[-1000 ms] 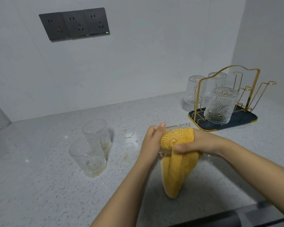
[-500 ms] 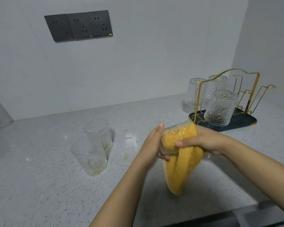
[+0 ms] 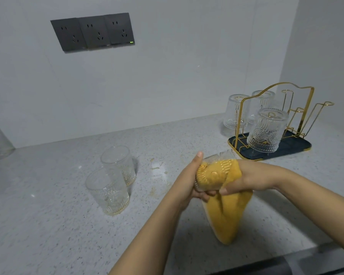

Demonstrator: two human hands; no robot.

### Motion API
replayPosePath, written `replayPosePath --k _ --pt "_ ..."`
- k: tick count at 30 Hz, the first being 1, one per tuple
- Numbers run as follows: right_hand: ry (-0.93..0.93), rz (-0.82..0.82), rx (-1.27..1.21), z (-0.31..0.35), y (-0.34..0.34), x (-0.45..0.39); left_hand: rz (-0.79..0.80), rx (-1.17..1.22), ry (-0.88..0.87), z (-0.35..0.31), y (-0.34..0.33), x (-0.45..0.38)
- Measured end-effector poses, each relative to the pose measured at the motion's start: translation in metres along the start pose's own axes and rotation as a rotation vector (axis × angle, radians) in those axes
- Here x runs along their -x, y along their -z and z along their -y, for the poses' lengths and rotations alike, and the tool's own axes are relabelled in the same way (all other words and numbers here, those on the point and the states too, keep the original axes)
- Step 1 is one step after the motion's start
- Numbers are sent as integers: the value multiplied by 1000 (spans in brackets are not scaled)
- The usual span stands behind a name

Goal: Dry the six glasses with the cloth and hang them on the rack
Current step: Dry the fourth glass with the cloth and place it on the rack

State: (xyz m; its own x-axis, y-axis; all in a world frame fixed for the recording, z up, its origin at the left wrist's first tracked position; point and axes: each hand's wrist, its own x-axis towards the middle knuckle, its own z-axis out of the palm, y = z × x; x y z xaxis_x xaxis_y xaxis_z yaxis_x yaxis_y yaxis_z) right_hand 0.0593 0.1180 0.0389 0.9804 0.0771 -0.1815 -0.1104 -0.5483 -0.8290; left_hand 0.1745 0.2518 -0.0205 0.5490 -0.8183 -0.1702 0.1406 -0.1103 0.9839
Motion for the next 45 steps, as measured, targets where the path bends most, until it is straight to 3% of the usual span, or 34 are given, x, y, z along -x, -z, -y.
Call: replayPosePath --k 3,5,8,11,13,15,19,21,24,28,30,35,41,43,45 --pt "28 -43 -579 -14 9 -3 -95 -69 -277 4 -4 0" --pt "27 -44 -687 -16 8 -8 -156 -74 -408 6 -8 1" --pt "46 16 -396 -3 2 -9 -206 12 -388 4 -6 -1" --pt "64 12 318 -1 -3 -14 -105 121 -110 -2 1 -1" --pt "18 -15 594 -1 -1 -17 -21 173 74 -3 2 1" --pt "30 -30 534 2 4 -14 18 192 64 -2 2 0" --pt "68 -121 -129 -1 19 -11 -55 162 -213 -2 0 -4" --pt "35 -128 -341 -5 22 -14 -96 99 -332 0 -1 -6" --pt "17 -23 -144 -1 20 -15 -90 86 -305 2 0 -5" --pt "-100 119 426 5 22 -12 117 244 24 -2 -1 -3" --pt "-105 124 521 6 23 -11 204 286 149 -5 -1 -1" --pt "48 22 293 7 40 -2 280 147 111 -7 8 -3" --pt "108 63 168 11 41 -8 452 294 29 -2 2 0" --pt "121 -67 78 7 34 -10 407 434 48 -1 1 -2" --pt "167 -314 -92 3 23 -12 314 579 53 -1 4 -4"
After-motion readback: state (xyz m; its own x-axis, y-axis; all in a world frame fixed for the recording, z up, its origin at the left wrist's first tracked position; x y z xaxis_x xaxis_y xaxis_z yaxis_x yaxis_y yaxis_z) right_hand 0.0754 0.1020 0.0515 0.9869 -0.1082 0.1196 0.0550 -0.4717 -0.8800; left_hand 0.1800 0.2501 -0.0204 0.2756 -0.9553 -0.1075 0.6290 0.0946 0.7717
